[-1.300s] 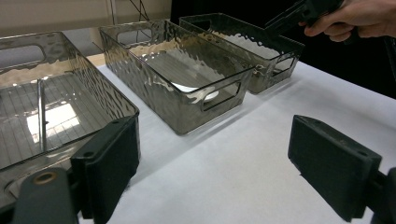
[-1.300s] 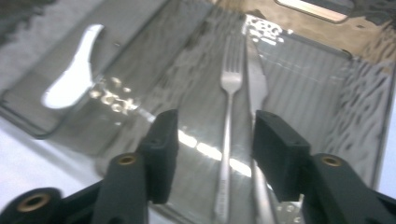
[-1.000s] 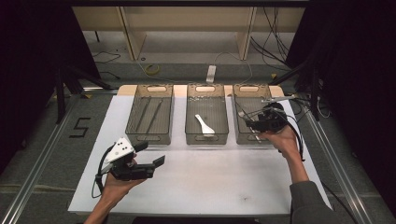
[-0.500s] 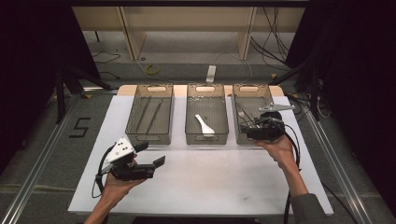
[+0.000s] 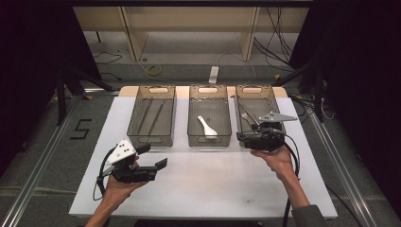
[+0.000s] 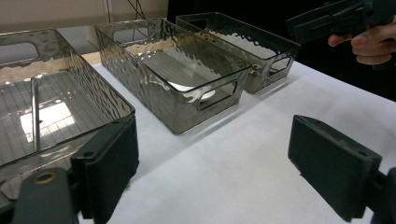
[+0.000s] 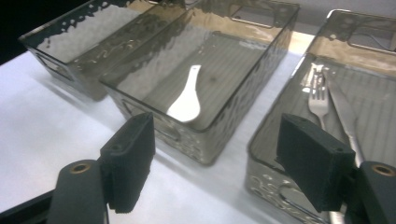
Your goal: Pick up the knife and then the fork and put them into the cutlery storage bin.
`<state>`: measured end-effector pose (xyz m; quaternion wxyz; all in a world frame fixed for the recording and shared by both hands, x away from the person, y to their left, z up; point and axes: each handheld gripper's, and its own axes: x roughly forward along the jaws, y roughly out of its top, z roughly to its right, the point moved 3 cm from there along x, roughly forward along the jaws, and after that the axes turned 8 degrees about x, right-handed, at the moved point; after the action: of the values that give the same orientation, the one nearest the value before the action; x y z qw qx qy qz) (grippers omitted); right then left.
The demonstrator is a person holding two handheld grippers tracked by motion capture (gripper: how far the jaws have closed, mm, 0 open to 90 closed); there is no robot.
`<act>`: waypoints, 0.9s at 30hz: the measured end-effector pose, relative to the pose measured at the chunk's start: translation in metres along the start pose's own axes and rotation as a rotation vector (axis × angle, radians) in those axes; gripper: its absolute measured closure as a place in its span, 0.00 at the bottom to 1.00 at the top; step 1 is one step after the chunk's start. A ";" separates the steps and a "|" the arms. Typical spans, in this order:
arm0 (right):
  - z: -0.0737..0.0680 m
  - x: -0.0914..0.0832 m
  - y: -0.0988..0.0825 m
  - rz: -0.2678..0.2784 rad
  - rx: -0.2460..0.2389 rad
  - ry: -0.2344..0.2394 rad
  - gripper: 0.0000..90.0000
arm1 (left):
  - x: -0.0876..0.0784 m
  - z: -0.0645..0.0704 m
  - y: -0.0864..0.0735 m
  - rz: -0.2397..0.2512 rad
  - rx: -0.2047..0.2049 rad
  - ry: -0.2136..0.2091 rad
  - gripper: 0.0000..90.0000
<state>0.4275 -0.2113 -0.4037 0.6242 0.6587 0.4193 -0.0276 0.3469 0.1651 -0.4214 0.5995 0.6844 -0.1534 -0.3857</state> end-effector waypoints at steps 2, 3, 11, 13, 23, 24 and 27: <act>-0.003 -0.001 -0.002 0.004 0.007 0.012 0.31 | 0.000 0.000 0.000 0.000 0.002 0.001 0.17; -0.004 -0.001 -0.002 0.007 0.005 0.013 0.31 | 0.000 0.000 0.000 0.000 0.001 0.000 0.17; -0.012 -0.007 -0.008 0.044 0.001 0.039 0.30 | 0.000 0.000 0.000 -0.003 0.000 -0.003 0.17; -0.013 -0.007 -0.010 0.046 -0.003 0.037 0.29 | 0.000 0.000 0.000 -0.002 0.000 -0.003 0.17; -0.017 -0.011 -0.026 0.056 -0.007 0.062 0.28 | 0.000 0.001 0.000 -0.002 -0.002 -0.005 0.17; -0.018 -0.012 -0.027 0.059 -0.010 0.064 0.28 | 0.000 0.001 0.000 -0.002 -0.001 -0.005 0.17; -0.020 -0.014 -0.029 0.071 -0.010 0.072 0.27 | 0.000 0.001 0.000 -0.002 -0.001 -0.006 0.17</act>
<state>0.3912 -0.2058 -0.4148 0.6123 0.6706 0.4182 0.0202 0.3465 0.1642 -0.4216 0.5990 0.6830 -0.1542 -0.3885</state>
